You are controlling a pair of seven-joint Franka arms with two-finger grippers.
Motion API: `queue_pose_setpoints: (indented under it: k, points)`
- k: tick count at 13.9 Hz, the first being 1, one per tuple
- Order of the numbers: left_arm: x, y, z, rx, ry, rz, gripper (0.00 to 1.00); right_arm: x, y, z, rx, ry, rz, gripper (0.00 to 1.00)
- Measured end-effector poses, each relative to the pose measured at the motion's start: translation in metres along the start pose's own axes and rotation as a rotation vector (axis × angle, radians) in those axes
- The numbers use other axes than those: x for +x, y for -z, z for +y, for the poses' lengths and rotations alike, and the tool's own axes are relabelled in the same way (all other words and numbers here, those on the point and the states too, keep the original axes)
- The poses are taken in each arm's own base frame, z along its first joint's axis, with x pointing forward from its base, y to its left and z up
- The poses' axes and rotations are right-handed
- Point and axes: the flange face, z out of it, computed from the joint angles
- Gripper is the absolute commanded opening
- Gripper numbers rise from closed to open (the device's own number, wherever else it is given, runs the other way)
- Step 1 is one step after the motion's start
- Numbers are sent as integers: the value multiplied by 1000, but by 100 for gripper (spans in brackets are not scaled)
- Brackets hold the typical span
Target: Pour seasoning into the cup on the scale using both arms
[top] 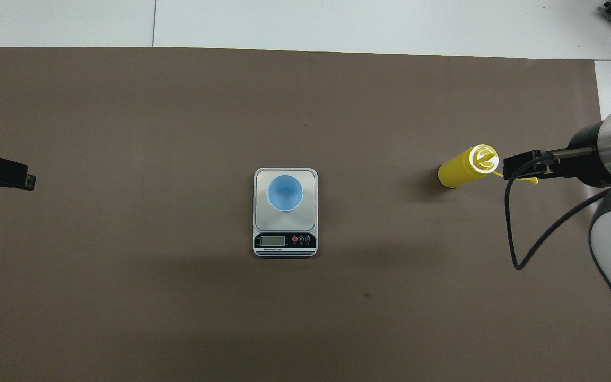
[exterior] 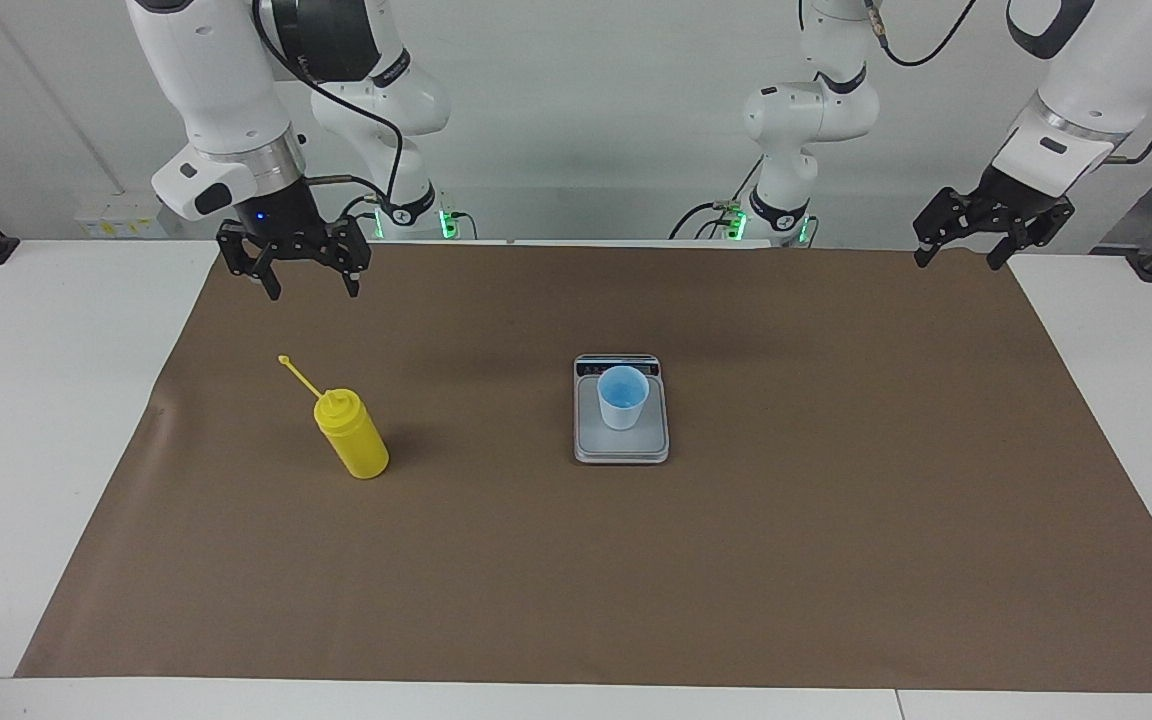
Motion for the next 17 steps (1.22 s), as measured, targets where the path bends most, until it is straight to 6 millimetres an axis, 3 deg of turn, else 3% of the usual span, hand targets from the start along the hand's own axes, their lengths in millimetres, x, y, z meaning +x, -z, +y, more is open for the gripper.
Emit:
queue_pose_setpoints:
  k: [17]
  points:
    - [0, 0, 0, 0, 0, -2, 100, 0, -7, 11, -33, -78, -20, 100]
